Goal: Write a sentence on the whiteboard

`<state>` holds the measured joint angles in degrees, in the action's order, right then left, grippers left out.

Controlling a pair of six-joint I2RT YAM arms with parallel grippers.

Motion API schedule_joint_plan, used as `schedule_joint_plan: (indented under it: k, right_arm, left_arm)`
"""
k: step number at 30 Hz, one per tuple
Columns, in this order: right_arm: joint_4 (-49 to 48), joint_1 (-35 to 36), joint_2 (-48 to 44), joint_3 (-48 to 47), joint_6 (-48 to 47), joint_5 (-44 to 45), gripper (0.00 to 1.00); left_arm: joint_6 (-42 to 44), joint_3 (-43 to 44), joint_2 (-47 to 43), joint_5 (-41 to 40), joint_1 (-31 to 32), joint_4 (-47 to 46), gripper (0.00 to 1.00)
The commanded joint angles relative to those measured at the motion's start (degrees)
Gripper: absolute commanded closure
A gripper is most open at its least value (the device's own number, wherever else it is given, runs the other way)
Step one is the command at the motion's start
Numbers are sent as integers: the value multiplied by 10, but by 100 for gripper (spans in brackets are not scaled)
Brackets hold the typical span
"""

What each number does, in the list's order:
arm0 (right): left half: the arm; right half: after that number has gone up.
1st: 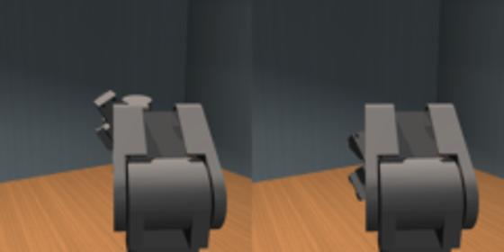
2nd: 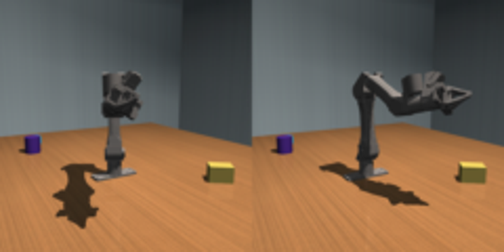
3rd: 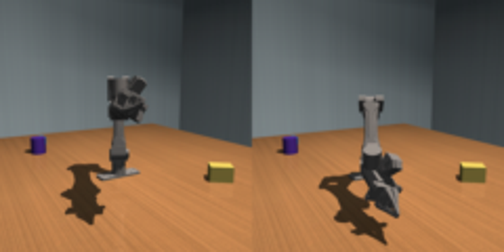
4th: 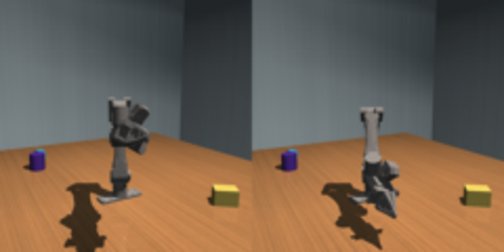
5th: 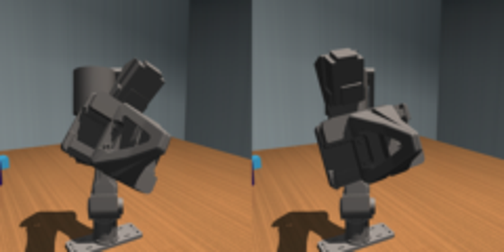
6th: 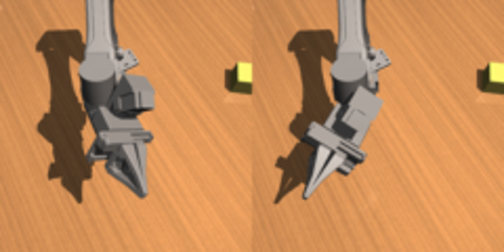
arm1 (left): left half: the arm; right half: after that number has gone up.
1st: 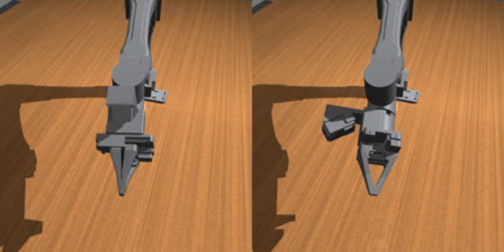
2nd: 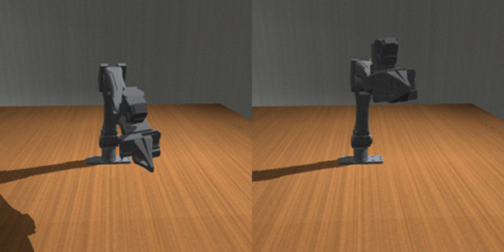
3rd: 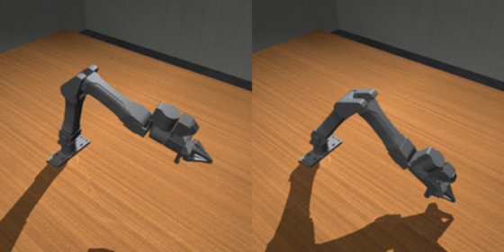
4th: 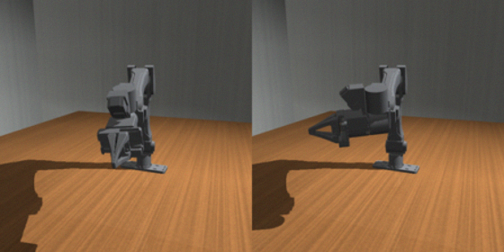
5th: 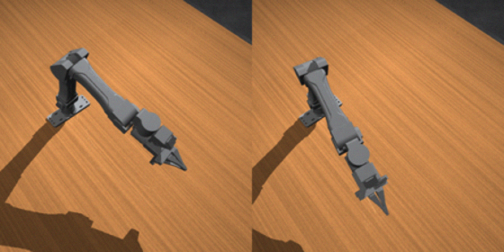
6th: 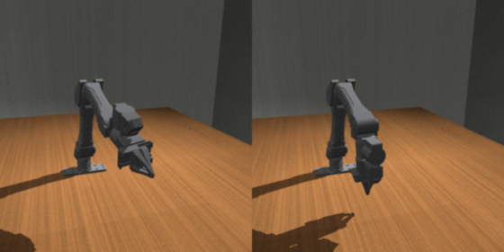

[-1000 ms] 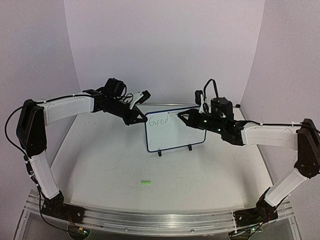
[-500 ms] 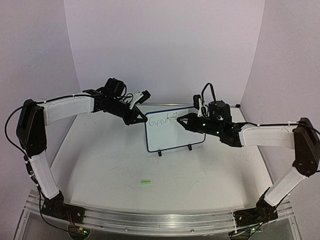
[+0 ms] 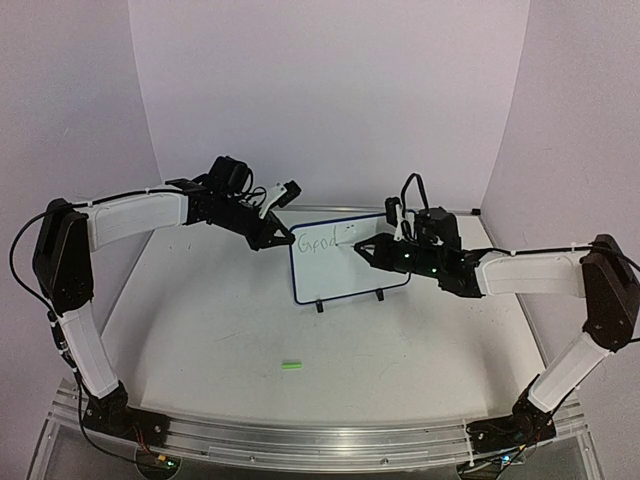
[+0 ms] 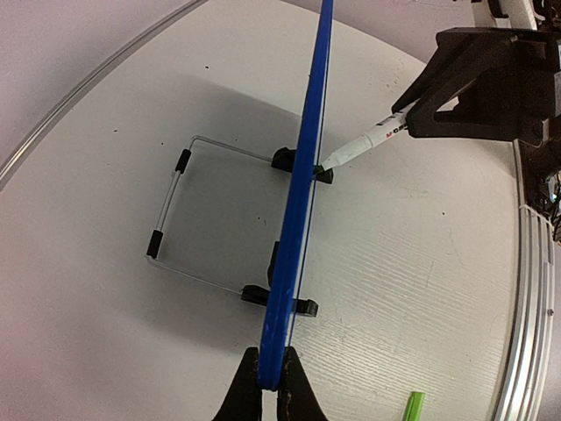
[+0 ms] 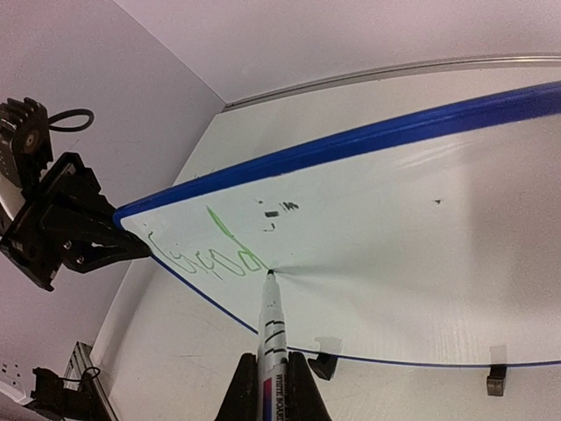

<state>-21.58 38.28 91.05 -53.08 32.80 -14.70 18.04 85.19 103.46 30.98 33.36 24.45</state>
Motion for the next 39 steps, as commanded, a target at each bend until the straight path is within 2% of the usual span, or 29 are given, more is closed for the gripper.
schedule_joint_plan:
  k: [1,12,22,39]
  right_arm:
    - [-10,-4,5,4,-2,28,100]
    - [-9,-4,-21,10,-3,39,100]
    - [-5,-4,-66,21,-15,12,100]
    - [41,-64,-144,61,-48,-143,100]
  left_arm:
    - [23,11,10,-41,-2,18,100]
    - [24,10,10,-42,-2,17,100]
    - [22,7,9,-42,-2,15,100]
    - [17,-15,-4,-49,-2,5,100]
